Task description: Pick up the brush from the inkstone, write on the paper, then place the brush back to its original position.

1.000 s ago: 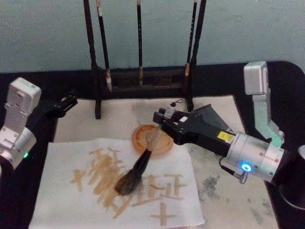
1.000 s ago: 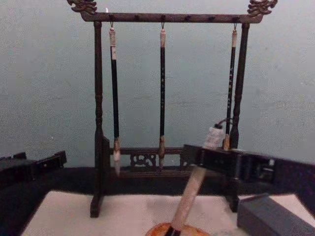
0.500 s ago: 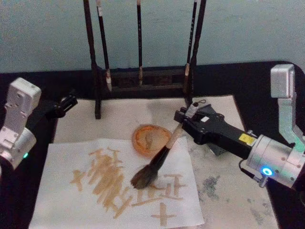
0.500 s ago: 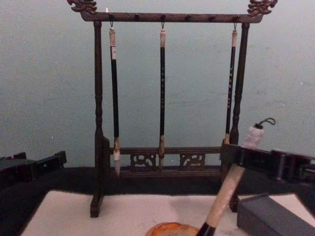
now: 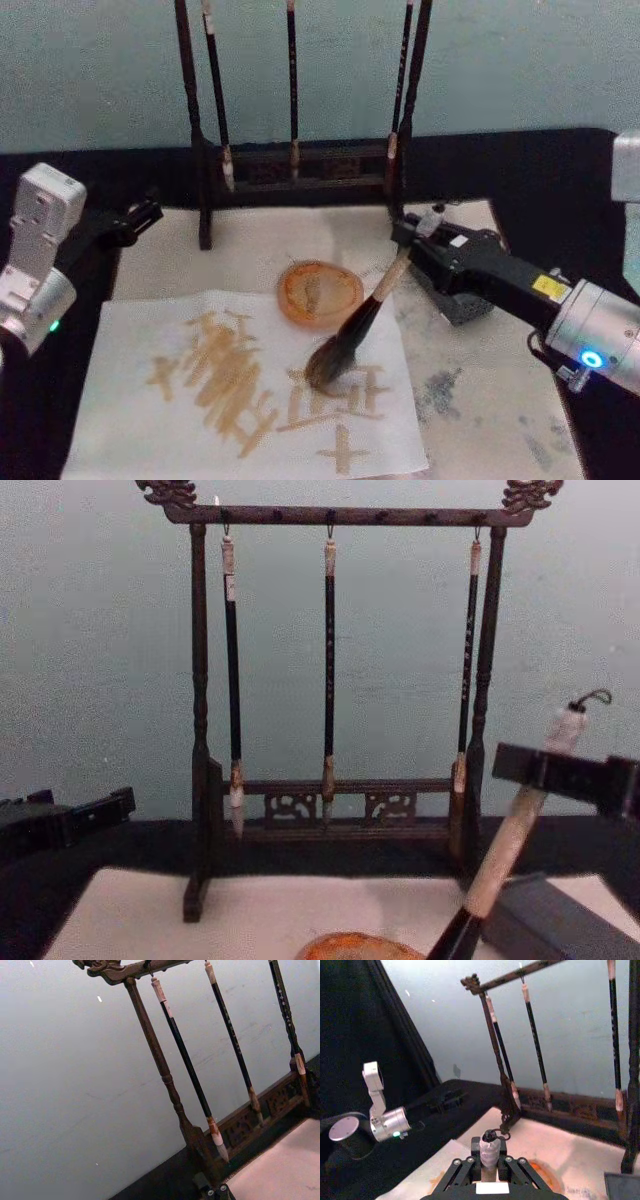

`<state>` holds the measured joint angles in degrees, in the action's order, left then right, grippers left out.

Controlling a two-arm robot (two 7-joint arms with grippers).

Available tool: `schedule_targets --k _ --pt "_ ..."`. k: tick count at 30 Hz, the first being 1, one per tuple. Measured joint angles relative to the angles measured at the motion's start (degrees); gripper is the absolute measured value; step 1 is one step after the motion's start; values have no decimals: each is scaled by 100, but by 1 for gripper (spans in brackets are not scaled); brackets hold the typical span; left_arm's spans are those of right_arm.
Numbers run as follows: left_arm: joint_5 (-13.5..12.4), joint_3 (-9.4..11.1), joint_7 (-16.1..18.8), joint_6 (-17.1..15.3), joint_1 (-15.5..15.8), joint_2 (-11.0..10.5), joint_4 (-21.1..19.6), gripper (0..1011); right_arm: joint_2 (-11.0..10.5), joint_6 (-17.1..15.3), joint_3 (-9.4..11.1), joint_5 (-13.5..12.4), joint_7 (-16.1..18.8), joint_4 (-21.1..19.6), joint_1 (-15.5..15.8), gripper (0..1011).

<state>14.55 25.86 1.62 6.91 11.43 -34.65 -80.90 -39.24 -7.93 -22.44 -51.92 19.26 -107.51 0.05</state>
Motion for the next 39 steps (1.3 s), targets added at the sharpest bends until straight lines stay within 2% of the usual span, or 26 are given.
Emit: schedule_targets --k 5,11,17,22,30,39 --pt "0 0 0 0 0 0 0 1002 6 63 73 -17 22 -104 10 179" --pt "0 0 0 0 0 0 0 1002 81 88 50 -10 79 -156 -99 179" --pt "0 0 0 0 0 0 0 1000 294 64 -172 75 189 -89 -408 179" --pt "0 0 0 0 0 0 0 1000 518 24 -428 132 308 81 -698 179" --pt "0 0 0 0 0 0 0 1000 781 -51 -722 161 403 380 -1017 179" --pt "0 0 0 0 0 0 0 1002 913 -116 -838 181 379 671 -1229 179"
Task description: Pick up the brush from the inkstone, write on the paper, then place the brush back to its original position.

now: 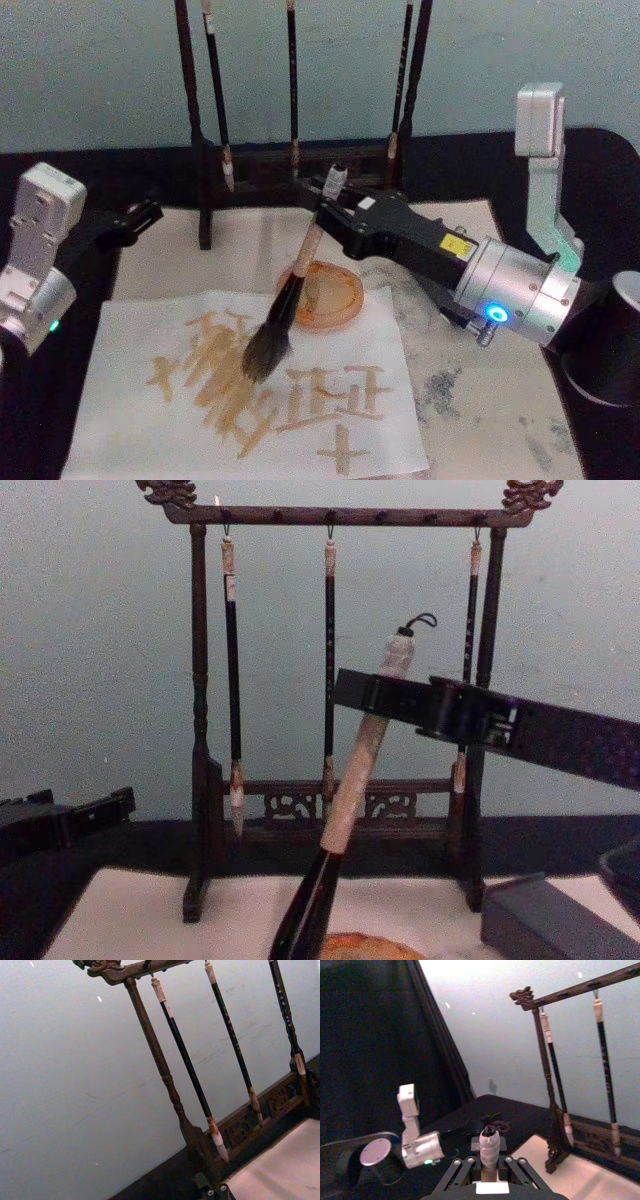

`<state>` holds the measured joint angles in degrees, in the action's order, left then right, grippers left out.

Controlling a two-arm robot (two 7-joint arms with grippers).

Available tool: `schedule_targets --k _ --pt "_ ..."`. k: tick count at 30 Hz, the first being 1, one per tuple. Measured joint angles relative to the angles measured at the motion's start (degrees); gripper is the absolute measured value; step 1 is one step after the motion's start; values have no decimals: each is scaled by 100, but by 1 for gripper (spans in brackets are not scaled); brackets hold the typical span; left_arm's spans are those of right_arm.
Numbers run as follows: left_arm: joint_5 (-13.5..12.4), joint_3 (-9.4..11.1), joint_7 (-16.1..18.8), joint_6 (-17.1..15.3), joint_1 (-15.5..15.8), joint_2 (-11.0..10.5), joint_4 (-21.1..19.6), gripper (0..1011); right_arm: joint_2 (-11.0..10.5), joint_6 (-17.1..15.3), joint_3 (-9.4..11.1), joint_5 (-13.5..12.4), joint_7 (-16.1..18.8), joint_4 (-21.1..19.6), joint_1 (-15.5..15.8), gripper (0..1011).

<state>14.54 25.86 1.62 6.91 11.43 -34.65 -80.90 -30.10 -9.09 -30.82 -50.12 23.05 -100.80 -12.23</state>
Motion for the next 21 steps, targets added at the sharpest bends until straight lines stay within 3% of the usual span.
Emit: schedule_targets --k 21 --pt "0 0 0 0 0 0 0 1002 178 4 -203 -197 133 523 -32 179"
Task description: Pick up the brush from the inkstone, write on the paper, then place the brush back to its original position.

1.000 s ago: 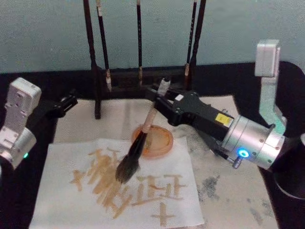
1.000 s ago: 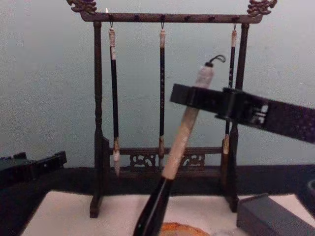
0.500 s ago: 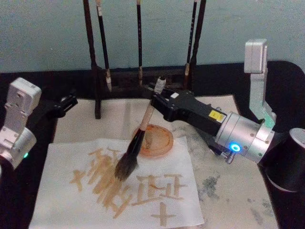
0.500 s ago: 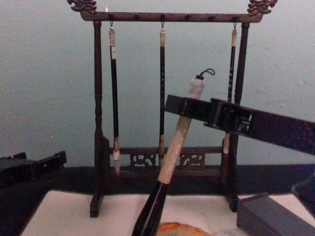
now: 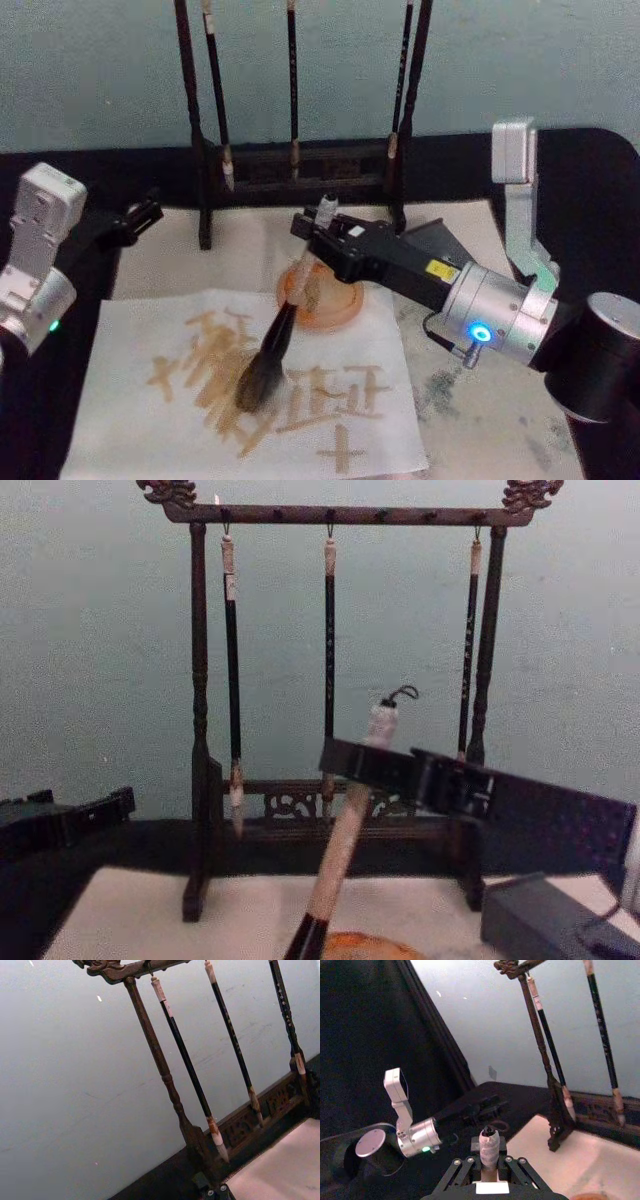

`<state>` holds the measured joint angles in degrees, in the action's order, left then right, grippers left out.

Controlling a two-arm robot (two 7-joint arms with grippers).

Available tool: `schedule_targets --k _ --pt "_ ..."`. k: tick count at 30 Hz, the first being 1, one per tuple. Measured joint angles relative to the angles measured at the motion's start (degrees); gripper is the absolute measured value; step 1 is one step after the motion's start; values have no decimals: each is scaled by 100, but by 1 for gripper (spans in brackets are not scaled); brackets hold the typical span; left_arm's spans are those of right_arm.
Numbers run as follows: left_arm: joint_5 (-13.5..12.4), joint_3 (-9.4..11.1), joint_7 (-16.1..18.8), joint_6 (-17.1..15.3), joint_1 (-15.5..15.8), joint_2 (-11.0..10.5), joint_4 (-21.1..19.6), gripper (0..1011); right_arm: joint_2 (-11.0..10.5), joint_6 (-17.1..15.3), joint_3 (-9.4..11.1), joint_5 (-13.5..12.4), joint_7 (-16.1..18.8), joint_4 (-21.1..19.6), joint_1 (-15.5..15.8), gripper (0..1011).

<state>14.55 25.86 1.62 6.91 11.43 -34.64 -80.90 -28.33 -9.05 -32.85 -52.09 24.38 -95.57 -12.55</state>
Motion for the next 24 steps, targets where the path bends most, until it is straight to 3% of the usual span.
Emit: schedule_targets --k 24 --pt "0 0 0 0 0 0 0 1002 -552 204 543 -130 -224 -449 573 179"
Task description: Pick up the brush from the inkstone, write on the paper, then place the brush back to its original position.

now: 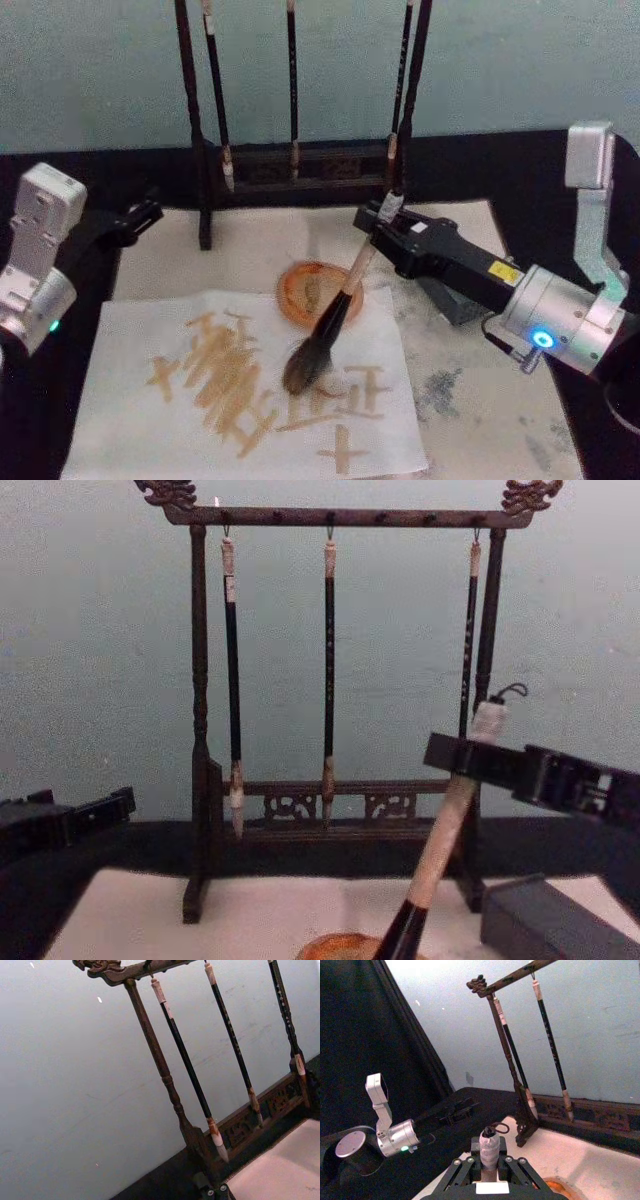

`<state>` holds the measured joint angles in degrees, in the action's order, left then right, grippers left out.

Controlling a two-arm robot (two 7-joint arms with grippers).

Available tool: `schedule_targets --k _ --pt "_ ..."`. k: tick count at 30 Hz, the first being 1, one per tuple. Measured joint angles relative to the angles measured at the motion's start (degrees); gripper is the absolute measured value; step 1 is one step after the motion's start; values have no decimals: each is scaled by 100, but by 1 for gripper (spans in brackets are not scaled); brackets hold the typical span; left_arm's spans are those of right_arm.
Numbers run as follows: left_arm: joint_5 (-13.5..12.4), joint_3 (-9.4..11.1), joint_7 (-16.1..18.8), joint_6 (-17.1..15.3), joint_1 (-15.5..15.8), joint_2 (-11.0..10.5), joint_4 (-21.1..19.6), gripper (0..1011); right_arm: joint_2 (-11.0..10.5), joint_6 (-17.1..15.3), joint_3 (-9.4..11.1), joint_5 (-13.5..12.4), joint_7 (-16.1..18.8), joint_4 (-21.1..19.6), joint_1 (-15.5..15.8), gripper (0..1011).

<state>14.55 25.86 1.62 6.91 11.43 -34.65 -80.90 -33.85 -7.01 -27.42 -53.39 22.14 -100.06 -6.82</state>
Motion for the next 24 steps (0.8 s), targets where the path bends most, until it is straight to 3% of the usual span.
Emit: schedule_targets --k 11,24 --pt "0 0 0 0 0 0 0 1002 -120 71 225 -65 -43 -183 135 179" --pt "0 0 0 0 0 0 0 1002 357 277 340 -366 41 214 -301 179"
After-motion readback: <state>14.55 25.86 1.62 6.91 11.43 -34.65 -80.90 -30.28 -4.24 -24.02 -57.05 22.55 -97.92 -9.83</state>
